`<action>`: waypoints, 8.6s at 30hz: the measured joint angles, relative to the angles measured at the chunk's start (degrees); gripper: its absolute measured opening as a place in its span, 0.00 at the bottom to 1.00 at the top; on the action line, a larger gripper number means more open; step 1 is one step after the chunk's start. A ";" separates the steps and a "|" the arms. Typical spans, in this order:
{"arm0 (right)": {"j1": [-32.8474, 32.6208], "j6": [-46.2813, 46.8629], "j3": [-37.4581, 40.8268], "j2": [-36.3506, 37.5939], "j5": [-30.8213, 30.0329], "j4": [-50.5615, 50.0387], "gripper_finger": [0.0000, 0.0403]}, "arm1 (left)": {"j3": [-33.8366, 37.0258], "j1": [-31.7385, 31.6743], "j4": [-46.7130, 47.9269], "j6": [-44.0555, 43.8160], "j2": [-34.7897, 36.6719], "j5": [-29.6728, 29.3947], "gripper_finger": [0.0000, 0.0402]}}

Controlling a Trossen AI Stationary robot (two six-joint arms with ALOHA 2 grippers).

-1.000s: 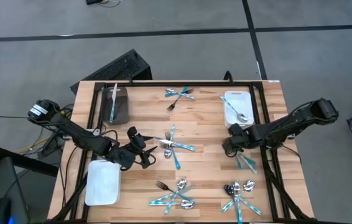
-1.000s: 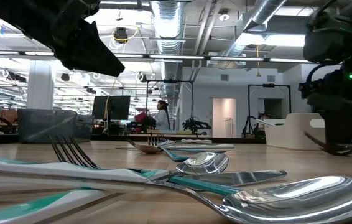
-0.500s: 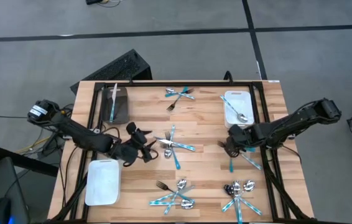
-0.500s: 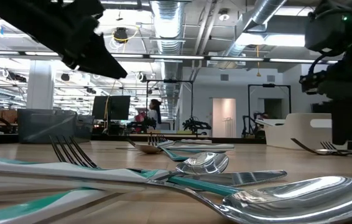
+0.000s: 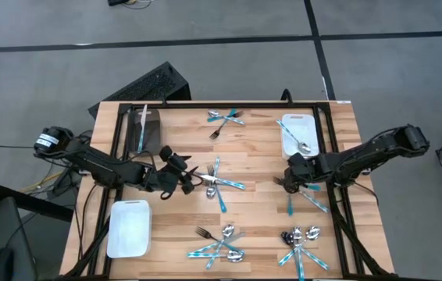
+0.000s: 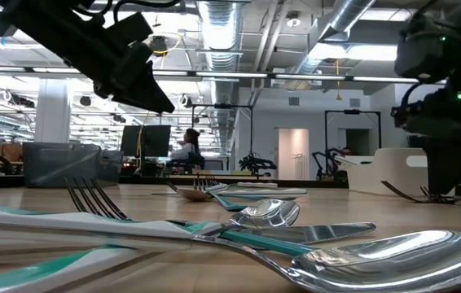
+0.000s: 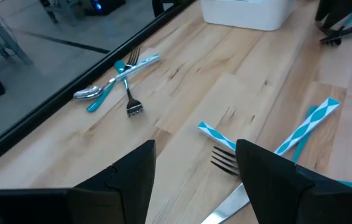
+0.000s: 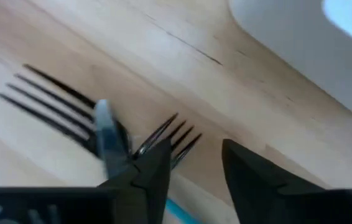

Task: Sort silverware by color (type)
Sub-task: Put the blue fork into the left white bin, then put the blue white spoon into the right white bin

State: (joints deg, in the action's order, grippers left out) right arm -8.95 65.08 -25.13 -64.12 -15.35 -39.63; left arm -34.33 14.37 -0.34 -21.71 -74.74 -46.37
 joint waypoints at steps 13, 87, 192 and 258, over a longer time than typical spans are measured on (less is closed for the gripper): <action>-1.14 1.73 4.10 0.55 -0.95 9.62 0.50 | 0.00 0.02 -0.02 -1.58 0.00 0.00 0.52; -16.99 11.03 -10.79 -10.26 -2.69 4.99 0.05 | 0.02 2.34 7.43 -9.05 -0.35 -2.08 0.52; -10.38 -77.68 -30.88 -36.70 -39.35 77.58 0.05 | -0.02 -0.60 -40.59 20.00 -0.38 15.12 0.52; -12.32 -48.18 -34.53 -33.42 -32.33 45.53 0.25 | -8.31 41.20 66.18 -79.90 15.87 29.63 0.34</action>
State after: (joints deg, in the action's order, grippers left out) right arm -21.27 16.90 -59.66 -97.54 -47.68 5.90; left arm -42.63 55.57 65.85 -101.61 -58.87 -16.74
